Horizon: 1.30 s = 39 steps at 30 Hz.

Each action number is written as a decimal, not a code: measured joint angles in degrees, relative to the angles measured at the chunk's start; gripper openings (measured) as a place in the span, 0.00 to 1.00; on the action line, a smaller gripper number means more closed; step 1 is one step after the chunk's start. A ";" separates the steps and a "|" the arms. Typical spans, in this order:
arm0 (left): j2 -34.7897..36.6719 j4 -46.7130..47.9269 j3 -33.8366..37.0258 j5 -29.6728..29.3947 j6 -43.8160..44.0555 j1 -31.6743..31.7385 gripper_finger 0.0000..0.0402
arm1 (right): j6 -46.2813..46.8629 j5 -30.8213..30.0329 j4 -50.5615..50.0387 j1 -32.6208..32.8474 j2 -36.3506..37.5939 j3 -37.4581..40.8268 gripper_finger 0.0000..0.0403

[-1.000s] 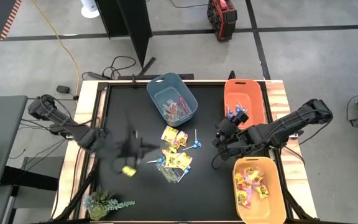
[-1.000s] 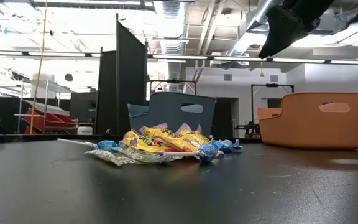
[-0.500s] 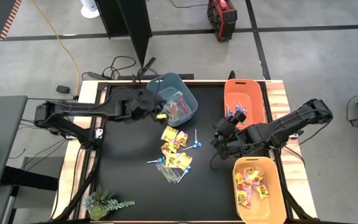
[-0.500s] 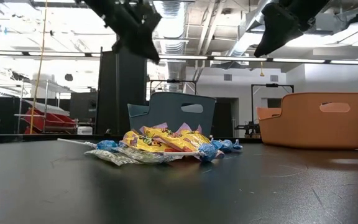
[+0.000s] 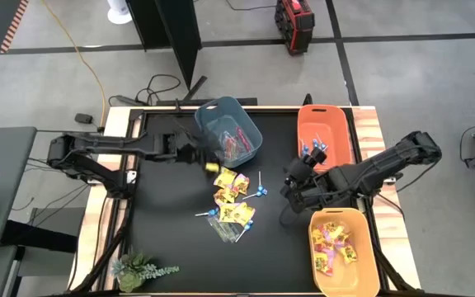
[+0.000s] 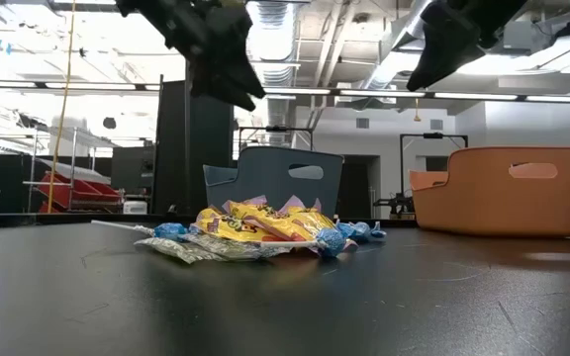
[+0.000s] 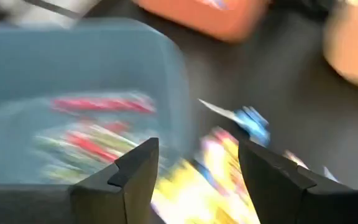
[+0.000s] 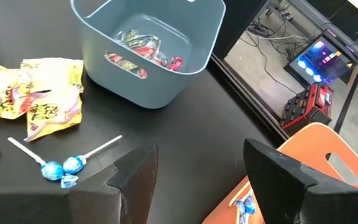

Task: Sort candy
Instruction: Put the yellow candy into the yellow bin

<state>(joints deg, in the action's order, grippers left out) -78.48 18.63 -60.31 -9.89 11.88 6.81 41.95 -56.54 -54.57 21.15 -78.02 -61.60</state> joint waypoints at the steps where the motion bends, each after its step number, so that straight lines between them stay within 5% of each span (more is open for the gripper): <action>1: -0.12 1.27 0.01 1.10 -0.49 -2.15 0.55 | 0.00 0.03 0.00 0.20 0.00 0.00 0.63; 9: -3.86 6.17 0.04 1.26 -1.87 -21.30 0.52 | 0.05 0.07 1.13 0.24 0.00 0.00 0.63; 15: -9.75 6.46 0.04 -5.62 3.05 -30.39 0.50 | -1.18 3.61 1.92 0.45 -0.01 0.00 0.63; 26: -10.72 6.28 0.07 -23.08 11.96 -32.98 0.50 | -32.59 27.71 32.79 5.31 -13.66 -0.07 0.63; 30: -9.53 6.16 0.07 -26.89 9.98 -32.98 0.50 | -35.83 36.03 39.44 3.02 -18.93 -0.07 0.63; 39: -7.06 9.25 0.07 -29.61 7.83 -32.66 0.50 | -36.41 40.92 43.16 -2.82 -29.71 -4.71 0.63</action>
<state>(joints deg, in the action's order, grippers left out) -85.54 27.88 -60.25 -39.51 19.72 -25.85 5.54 -15.62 -11.41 18.33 -107.73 -66.31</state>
